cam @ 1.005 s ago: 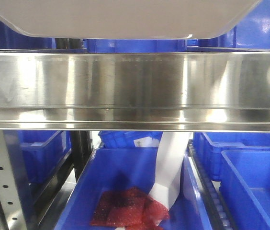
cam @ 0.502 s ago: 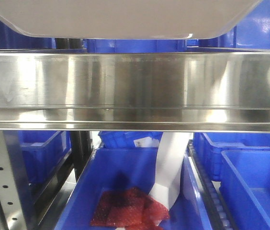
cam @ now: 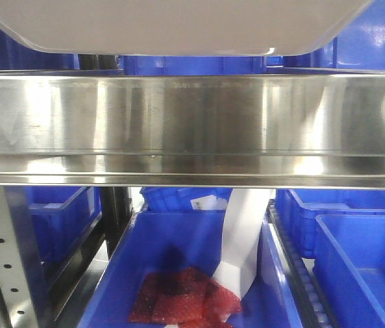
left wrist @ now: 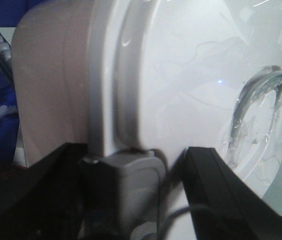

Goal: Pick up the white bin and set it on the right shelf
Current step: 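Raise the bin above the shelf edge and push it onto the rollers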

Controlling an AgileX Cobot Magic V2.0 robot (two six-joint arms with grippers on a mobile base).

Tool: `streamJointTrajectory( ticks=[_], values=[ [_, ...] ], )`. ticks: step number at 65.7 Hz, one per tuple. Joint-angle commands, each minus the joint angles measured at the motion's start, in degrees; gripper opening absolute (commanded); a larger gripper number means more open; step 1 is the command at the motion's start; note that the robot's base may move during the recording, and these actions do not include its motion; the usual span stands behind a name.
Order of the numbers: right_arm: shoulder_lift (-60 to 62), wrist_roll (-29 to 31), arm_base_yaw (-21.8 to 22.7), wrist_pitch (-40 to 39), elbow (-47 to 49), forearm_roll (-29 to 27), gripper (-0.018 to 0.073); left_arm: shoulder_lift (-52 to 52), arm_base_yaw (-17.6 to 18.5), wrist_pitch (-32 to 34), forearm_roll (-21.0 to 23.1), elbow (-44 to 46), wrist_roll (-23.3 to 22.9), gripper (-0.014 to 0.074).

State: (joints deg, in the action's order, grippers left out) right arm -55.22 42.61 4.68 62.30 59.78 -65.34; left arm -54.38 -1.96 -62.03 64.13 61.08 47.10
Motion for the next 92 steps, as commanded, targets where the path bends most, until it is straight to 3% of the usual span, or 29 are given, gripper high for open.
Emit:
streamJointTrajectory(
  ticks=[1, 10, 41, 63, 83, 92],
  values=[
    [1.1, 0.1, -1.5, 11.2, 2.2, -15.9, 0.0457, 0.9, 2.0, -7.6, 13.2, 2.1, 0.9, 0.0248],
    [1.1, -0.1, -1.4, 11.4, 2.2, -16.2, 0.0457, -1.2, 2.0, -10.4, 13.2, 2.1, 0.0, 0.0248],
    [-4.6, -0.1, -1.4, 8.9, 3.1, -17.6, 0.0457, -7.5, 2.0, -8.2, 14.5, 7.2, 0.0, 0.0250],
    [-10.9, 0.1, -1.2, 8.8, 9.7, -17.8, 0.0457, -10.5, 2.8, -7.2, 15.4, 8.2, 1.3, 0.0251],
    [-13.5, 0.1, 5.8, 12.3, 10.4, -18.3, 0.0457, -14.6, 6.3, -0.7, 15.4, 8.3, 2.3, 0.0251],
    [-14.3, 0.9, 6.2, 12.2, 10.4, -18.4, 0.0457, -16.7, 6.3, 1.4, 15.4, 8.8, 2.6, 0.0251]
  ],
)
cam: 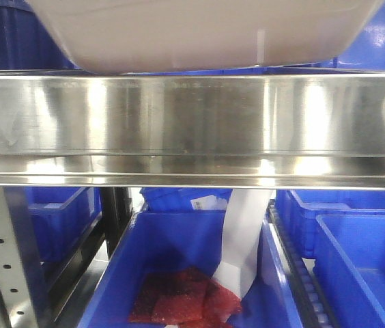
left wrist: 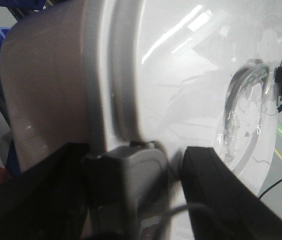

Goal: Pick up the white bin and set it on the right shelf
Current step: 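Raise the bin above the shelf edge and push it onto the rollers, then lower the bin onto the shelf and open both grippers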

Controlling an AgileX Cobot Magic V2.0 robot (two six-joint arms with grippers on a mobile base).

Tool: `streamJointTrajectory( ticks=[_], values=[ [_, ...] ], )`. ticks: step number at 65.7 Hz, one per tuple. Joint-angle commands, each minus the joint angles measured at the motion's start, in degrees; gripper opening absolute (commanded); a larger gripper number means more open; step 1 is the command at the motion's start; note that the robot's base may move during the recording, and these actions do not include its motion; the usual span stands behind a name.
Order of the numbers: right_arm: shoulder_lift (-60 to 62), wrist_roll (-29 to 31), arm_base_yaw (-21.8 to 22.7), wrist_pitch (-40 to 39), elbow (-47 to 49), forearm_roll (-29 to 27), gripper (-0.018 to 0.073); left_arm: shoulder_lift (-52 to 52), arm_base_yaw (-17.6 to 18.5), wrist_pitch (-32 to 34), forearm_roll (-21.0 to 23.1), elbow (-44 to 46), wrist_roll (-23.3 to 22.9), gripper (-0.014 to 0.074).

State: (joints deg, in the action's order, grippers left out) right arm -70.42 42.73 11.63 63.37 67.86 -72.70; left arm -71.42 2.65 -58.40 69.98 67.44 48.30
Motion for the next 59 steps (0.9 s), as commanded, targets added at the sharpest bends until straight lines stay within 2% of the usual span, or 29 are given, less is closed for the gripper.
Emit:
streamJointTrajectory(
  ticks=[1, 15, 31, 44, 59],
  values=[
    [0.8, 0.8, -0.7, 10.9, 2.3, -11.1, 0.0457, -0.1, 1.7, -2.2, 9.7, 2.5, 1.4, 0.0251],
    [-1.8, 0.8, -1.1, 9.7, 2.3, -13.4, 0.0457, -5.5, 1.7, -0.4, 13.7, 5.5, 1.4, 0.0251],
    [-5.3, 0.8, -4.0, 7.7, 2.4, -15.4, 0.0457, -8.5, 1.7, 1.4, 13.7, 9.0, 1.4, 0.0251],
    [-7.9, 0.8, -4.0, 4.8, 2.4, -15.6, 0.0457, -9.5, 1.7, 1.8, 13.7, 9.0, 1.4, 0.0251],
    [-8.4, -0.3, -4.0, 1.2, 2.4, -15.7, 0.0457, -11.2, 1.7, 3.8, 10.7, 9.0, 1.2, 0.0254]
  ],
)
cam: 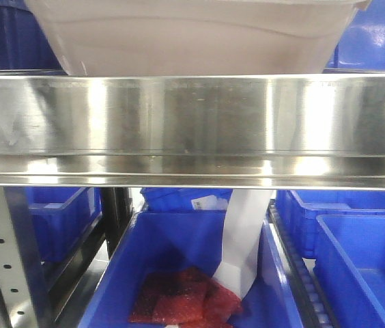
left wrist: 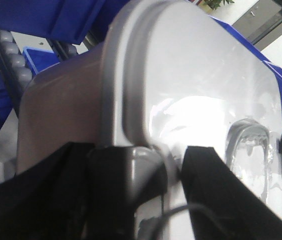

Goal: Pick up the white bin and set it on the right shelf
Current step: 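Lower the bin onto the shelf and open both grippers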

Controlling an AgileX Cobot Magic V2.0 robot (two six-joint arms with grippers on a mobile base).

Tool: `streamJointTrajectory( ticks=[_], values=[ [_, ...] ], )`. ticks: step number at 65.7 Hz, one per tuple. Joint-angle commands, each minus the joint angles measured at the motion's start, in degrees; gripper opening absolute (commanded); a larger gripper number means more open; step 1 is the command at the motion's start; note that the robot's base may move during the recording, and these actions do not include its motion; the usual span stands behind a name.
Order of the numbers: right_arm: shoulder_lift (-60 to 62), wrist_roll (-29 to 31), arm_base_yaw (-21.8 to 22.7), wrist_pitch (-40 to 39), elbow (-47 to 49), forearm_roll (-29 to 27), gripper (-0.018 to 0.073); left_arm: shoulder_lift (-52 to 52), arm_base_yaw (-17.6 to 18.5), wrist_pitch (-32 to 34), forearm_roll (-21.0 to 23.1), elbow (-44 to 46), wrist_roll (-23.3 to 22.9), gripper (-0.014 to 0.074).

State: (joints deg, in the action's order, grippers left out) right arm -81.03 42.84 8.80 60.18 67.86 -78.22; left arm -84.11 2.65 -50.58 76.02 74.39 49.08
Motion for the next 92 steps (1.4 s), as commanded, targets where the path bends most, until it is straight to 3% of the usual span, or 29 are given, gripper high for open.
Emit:
streamJointTrajectory(
  ticks=[1, 11, 19, 25, 40, 53, 62, 75, 80, 84, 92],
  values=[
    [2.2, -0.4, -1.1, 4.3, 2.4, -10.2, 0.0457, 1.4, 1.7, -4.0, 4.7, 2.0, 0.2, 0.0254],
    [2.2, -0.4, -1.1, 1.8, 2.4, -10.2, 0.0545, 1.3, 1.7, -3.6, 4.6, 2.0, -2.2, 0.0288],
    [2.2, -0.7, -1.1, 0.5, 2.4, -10.2, 0.0647, 1.3, 1.7, -3.6, 4.6, 2.0, -2.2, 0.0451],
    [2.2, -0.7, -1.1, -1.7, 2.4, -10.2, 0.0643, 1.3, 1.7, -2.6, 4.6, 2.0, -2.2, 0.0569],
    [2.2, -0.7, 2.4, -7.4, 2.4, -9.8, 0.0643, 1.3, 1.5, 2.4, 4.5, 2.0, -2.2, 0.0544],
    [2.2, -0.7, 6.3, -6.5, 2.4, -9.6, 0.0643, 1.3, -3.1, 2.6, 4.5, 2.0, -2.4, 0.0544],
    [2.2, -0.7, 6.6, -5.7, 2.4, -9.6, 0.0643, 1.3, -6.0, -0.3, 5.0, 2.0, -2.6, 0.0544],
    [2.2, -0.6, 6.6, -4.4, 2.4, -9.5, 0.0640, 1.3, -6.2, -4.2, 5.0, 2.0, -2.6, 0.0544],
    [2.2, -0.6, 6.6, -4.4, 2.4, -8.6, 0.0575, 1.3, -6.2, -4.5, 5.0, 2.0, -2.6, 0.0519],
    [2.2, -0.6, 6.6, -4.2, 2.4, -7.4, 0.0470, 1.3, -6.2, -4.5, 5.0, 2.0, -2.6, 0.0430],
    [2.2, -0.6, 6.5, -2.1, 2.3, -3.3, 0.0093, 1.3, -6.2, -5.0, 5.0, 2.0, -2.6, 0.0060]
  ],
)
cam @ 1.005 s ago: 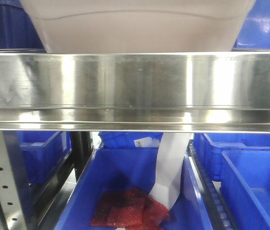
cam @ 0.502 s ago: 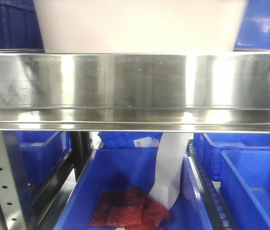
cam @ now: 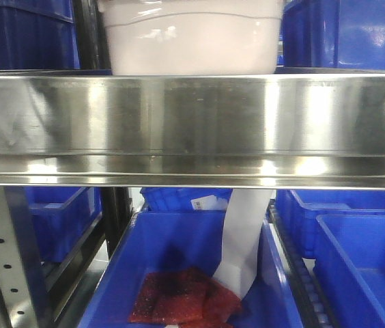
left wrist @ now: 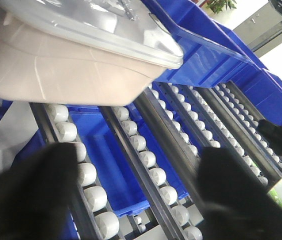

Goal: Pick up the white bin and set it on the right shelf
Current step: 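Lower the bin onto the shelf and open both grippers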

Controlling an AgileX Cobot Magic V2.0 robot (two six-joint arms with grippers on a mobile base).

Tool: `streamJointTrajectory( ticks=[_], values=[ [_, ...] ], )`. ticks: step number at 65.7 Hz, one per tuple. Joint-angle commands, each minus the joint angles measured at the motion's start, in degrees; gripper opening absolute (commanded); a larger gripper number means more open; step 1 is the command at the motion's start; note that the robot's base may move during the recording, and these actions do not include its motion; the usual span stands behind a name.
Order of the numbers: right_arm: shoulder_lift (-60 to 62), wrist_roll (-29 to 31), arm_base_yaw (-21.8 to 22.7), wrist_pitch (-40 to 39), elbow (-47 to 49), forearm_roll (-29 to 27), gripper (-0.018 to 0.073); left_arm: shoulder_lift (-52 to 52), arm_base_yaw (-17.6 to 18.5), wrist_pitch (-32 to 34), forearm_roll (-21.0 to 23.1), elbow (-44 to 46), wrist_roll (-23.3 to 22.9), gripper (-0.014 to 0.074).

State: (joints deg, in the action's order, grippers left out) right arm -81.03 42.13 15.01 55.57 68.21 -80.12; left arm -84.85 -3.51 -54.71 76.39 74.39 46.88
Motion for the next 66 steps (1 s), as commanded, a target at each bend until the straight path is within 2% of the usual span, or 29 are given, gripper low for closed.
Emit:
streamJointTrajectory(
  ticks=[1, 2, 4, 9, 17, 22, 28, 37, 41, 46, 52, 61, 66],
  values=[
    [2.2, 0.1, 0.3, 2.9, 2.0, -1.0, 0.0055, 2.1, 0.0, -0.9, 4.6, 2.0, -0.4, -0.0002],
    [2.2, 0.1, 0.3, 3.3, 2.0, -0.7, 0.0034, 2.1, 0.0, -1.0, 4.6, 2.0, -0.4, -0.0044],
    [2.2, 0.1, 0.3, 4.0, 2.0, -0.7, 0.0062, 2.1, 0.0, -1.0, 4.6, 2.0, -0.4, -0.0139],
    [2.2, 0.1, 0.3, 4.3, 2.0, -0.8, 0.0067, 2.1, 0.0, -0.5, 4.6, 2.0, -0.2, -0.0090],
    [2.2, 0.1, 0.3, 2.6, 2.0, -1.4, 0.0065, 2.0, 0.0, -0.4, 7.2, 2.1, -0.2, -0.0120],
    [2.5, 0.0, 0.3, 4.2, 2.2, -1.4, 0.0065, 2.5, 0.3, -0.1, 7.1, 2.4, -2.1, -0.0118],
    [5.1, -0.7, 0.3, 1.7, 2.2, -0.7, 0.0065, 6.2, 2.3, 7.5, 1.1, 2.4, -6.1, -0.0118],
    [11.8, -2.6, 0.3, -11.4, 2.2, 0.5, 0.0065, 14.0, 5.2, 20.7, -14.1, 2.3, -16.6, -0.0118],
    [14.2, -2.5, 0.3, -15.8, 2.0, 0.5, 0.0065, 16.7, 5.7, 24.7, -17.6, 1.7, -18.1, -0.0118],
    [17.0, -1.0, 0.2, -18.8, 1.6, 2.8, 0.0065, 20.2, 5.8, 29.7, -18.3, -0.1, -18.1, -0.0118],
    [19.6, 2.3, 0.0, -18.0, 0.7, 8.8, 0.0065, 23.9, 5.8, 35.0, -18.5, -4.7, -18.0, -0.0118],
    [24.9, 3.8, -2.7, -19.5, -5.4, 14.2, 0.0065, 29.8, 5.8, 37.1, -21.8, -15.0, -17.7, -0.0118],
    [29.0, 5.6, -5.4, -21.2, -10.2, 14.8, 0.0065, 34.3, 5.8, 39.0, -22.0, -21.9, -15.1, -0.0118]
  ],
)
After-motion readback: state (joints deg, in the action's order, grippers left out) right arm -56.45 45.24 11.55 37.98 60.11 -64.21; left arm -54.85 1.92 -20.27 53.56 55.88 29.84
